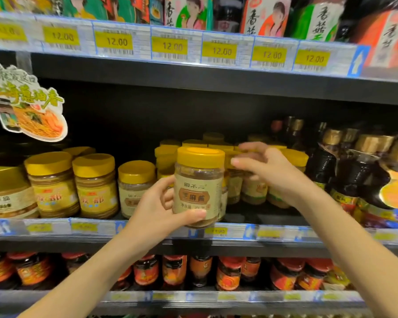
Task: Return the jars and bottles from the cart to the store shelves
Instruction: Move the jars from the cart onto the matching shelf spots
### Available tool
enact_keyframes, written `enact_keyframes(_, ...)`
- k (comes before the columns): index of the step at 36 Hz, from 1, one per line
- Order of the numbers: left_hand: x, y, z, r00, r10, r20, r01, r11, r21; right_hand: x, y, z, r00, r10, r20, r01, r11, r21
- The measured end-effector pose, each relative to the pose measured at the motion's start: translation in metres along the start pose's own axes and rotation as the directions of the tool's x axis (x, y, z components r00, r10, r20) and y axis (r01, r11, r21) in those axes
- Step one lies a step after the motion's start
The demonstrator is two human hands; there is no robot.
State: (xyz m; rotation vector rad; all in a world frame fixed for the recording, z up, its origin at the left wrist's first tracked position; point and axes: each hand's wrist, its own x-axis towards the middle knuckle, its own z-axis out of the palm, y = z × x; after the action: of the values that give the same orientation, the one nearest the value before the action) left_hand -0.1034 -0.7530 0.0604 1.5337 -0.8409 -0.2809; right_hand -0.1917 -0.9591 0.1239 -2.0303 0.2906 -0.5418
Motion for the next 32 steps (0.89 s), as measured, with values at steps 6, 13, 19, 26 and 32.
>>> enact_keyframes(6,0.012,0.013,0.035,0.998,0.062,0.024,-0.062,0.998,-0.007,-0.02,-0.031,-0.011,0.984,-0.039,0.171,0.05,0.997,-0.062)
enact_keyframes(13,0.013,0.012,0.062,0.994,0.106,0.04,-0.107,0.994,0.006,-0.029,-0.024,-0.02,0.981,-0.164,0.107,0.178,0.975,-0.134)
enact_keyframes(19,0.012,0.014,0.07,0.982,0.173,0.081,-0.18,0.98,0.08,-0.028,-0.015,-0.032,0.964,-0.251,0.087,0.26,0.96,-0.101)
enact_keyframes(26,0.003,0.007,0.058,0.982,0.183,0.041,-0.188,0.959,0.213,-0.022,-0.012,-0.045,0.954,-0.28,0.103,0.288,0.955,-0.074)
enact_keyframes(32,-0.023,-0.019,0.029,0.975,0.215,-0.049,-0.16,0.842,0.516,-0.006,0.009,-0.051,0.985,-0.165,0.055,0.169,0.983,-0.073)
